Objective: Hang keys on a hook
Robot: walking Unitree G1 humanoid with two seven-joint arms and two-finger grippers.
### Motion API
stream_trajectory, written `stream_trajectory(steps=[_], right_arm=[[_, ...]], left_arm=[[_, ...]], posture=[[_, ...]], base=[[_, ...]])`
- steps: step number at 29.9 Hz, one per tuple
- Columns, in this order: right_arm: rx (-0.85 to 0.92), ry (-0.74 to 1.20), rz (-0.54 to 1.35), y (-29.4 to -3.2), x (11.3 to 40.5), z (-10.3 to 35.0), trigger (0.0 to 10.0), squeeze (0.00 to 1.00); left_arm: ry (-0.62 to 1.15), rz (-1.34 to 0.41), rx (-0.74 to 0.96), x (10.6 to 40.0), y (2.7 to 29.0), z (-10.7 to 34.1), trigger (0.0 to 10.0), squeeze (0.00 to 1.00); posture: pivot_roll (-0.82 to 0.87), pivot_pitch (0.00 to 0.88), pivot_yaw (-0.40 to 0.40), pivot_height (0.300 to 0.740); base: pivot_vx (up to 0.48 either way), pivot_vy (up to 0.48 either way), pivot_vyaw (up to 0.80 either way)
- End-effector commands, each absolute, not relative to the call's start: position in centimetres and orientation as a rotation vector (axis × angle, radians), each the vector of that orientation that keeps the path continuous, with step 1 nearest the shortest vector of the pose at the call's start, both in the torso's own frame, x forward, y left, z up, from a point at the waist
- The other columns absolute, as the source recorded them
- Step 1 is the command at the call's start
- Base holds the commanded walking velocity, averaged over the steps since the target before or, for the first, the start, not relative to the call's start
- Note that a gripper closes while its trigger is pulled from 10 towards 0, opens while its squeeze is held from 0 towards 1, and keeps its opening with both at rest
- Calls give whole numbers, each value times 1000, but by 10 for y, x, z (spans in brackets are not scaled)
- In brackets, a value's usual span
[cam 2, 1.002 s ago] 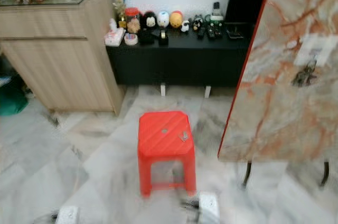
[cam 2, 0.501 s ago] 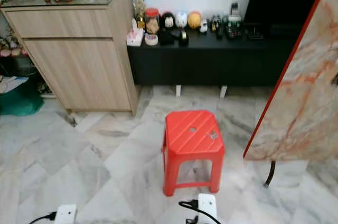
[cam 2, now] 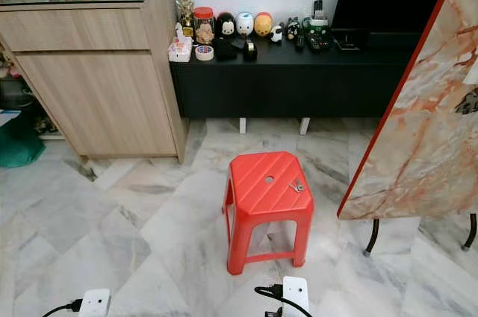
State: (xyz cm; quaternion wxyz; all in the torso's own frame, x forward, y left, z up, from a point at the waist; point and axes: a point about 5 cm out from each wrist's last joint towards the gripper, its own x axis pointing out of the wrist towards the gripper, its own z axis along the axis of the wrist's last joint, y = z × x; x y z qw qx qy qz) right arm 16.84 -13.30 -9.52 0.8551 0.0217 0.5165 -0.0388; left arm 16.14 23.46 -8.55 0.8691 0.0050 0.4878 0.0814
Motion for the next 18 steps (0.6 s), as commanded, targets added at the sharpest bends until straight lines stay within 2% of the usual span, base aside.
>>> stream_trajectory(steps=[1, 18], right_arm=[[46, 1085, -84, -133, 169, -95, 10000, 0], [50, 1083, -87, -132, 169, -95, 10000, 0]], left_arm=[[1030, 165, 4, 161, 234, -86, 10000, 0], [1027, 164, 1, 161, 234, -86, 10000, 0]], posture=[[62, 0, -7, 728], [62, 0, -3, 728]], base=[[251, 0, 0], [282, 0, 0]])
